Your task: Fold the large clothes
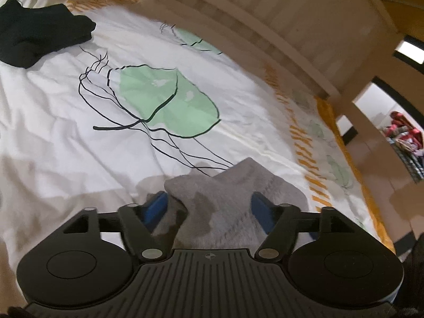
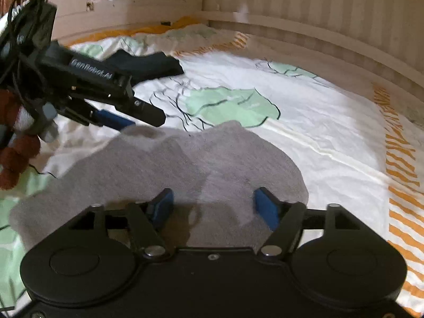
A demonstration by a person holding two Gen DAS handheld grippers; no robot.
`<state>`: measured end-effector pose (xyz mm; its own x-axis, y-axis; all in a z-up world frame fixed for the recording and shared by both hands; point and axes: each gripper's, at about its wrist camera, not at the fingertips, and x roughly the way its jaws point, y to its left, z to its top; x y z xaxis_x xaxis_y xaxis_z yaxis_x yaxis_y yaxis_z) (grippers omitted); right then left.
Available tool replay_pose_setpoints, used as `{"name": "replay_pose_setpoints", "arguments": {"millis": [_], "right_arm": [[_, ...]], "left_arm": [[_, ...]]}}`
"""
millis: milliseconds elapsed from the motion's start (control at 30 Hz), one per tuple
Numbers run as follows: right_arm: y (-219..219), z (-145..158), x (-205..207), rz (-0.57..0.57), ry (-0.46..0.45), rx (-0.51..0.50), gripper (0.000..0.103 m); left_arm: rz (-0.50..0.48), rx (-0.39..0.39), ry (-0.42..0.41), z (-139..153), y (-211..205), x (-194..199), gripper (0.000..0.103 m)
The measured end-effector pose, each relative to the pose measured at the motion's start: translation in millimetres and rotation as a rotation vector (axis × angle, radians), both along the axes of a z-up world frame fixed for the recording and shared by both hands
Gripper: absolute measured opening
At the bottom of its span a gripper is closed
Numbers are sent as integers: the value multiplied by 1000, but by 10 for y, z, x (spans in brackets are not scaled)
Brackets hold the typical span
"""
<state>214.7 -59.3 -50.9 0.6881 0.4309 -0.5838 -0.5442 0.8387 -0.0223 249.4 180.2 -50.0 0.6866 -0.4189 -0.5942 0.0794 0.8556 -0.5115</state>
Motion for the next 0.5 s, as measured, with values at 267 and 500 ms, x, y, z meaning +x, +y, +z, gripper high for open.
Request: {"name": "replay_pose_setpoints", "arguments": {"millis": [267,500], "right_arm": [[-748,-14,-33,-106,184,356,96],[-1231,-412,174,-158,434,619,97]], "left_arm": [[-19,-67,105,-169,157,-190,78],[-110,-127,204,-338,90,-199,78]]}}
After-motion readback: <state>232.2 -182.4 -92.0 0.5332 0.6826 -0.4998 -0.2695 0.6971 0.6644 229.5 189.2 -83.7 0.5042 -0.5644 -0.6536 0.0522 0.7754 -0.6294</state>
